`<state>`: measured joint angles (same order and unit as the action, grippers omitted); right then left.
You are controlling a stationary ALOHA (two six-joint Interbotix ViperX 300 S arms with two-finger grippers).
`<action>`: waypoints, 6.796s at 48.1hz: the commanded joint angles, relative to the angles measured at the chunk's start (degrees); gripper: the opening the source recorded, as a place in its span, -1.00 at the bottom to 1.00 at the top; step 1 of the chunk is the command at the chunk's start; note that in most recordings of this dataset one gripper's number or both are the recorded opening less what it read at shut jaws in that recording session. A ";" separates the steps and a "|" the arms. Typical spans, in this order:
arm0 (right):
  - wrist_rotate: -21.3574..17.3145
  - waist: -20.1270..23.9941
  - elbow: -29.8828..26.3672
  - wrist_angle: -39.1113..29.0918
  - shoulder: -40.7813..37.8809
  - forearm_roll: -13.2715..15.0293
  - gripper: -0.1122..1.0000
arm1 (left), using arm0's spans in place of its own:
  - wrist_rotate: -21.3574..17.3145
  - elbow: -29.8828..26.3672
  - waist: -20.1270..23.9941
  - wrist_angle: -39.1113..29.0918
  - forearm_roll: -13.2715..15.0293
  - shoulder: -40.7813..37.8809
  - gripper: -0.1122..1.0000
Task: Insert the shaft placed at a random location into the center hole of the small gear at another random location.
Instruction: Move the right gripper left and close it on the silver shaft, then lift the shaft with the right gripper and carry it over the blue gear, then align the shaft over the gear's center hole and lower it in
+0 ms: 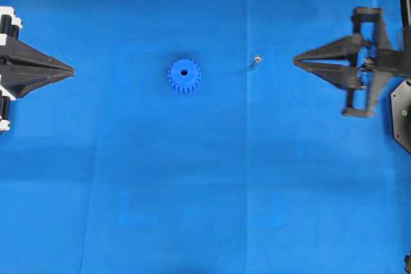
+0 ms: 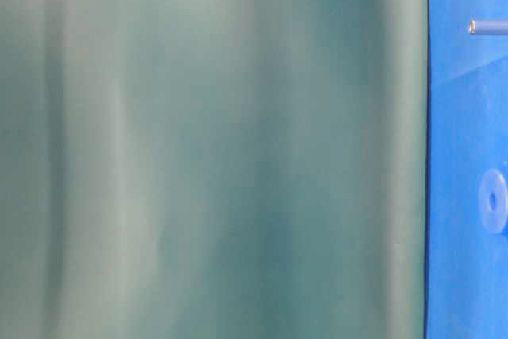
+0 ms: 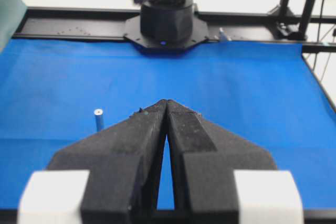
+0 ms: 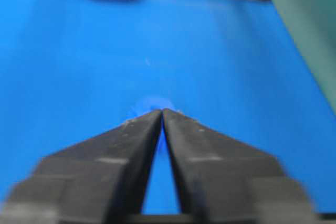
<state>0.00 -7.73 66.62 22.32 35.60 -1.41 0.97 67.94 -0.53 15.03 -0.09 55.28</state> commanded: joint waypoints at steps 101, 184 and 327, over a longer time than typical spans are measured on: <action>1.58 -3.08 -6.68 5.89 -23.03 -11.43 -0.74 | 1.23 0.70 0.18 0.44 0.00 -0.09 -0.79; 1.93 1.85 -32.17 -1.14 -44.74 -11.25 -0.74 | 1.49 1.32 0.18 0.09 0.00 -0.26 -0.79; 2.29 1.14 -32.78 0.97 -50.71 -12.57 -0.74 | 1.49 1.41 0.18 -0.35 0.00 -0.35 -0.79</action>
<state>2.29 -6.50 34.54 23.03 -15.82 -13.97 2.37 69.87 -0.44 14.41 0.00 55.28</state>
